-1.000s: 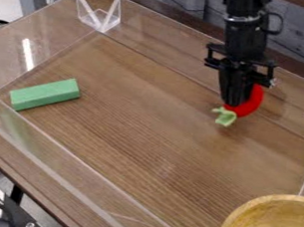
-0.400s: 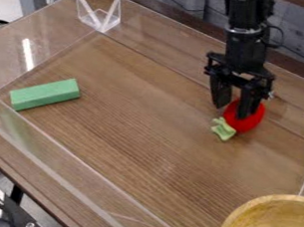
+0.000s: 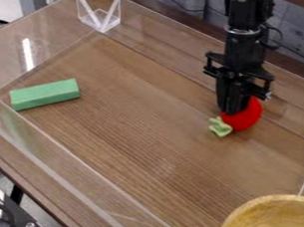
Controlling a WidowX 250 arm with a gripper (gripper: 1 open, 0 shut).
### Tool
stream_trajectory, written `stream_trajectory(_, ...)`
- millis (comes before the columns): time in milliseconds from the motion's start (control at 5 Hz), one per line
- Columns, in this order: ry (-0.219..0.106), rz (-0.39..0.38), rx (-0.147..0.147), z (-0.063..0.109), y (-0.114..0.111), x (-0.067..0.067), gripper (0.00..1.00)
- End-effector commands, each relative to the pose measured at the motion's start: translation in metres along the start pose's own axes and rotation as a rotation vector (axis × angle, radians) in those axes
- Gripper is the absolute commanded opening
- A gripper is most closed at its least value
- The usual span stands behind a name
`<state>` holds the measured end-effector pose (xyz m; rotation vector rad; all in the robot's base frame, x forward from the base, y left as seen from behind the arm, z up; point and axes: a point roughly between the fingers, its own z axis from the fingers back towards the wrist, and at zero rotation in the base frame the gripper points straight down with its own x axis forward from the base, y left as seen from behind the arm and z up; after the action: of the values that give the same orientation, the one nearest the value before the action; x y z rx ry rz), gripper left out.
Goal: Move the red fruit to the right
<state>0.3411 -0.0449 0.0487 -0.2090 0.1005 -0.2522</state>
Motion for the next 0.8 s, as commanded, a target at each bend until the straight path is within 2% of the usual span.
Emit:
stream_trajectory(0,-0.044,-0.018,0.025,0.0156,-0.0052,0.0028,1.00)
stream_trajectory(200,-0.044,-0.017,0.030,0.0142,-0.0047,0.0036,0.00)
stream_trajectory(400,-0.044,-0.017,0.035,0.0136,-0.0043,0.0040,0.00)
stream_trajectory(600,-0.044,0.000,0.026,0.0156,-0.0016,0.0019,1.00)
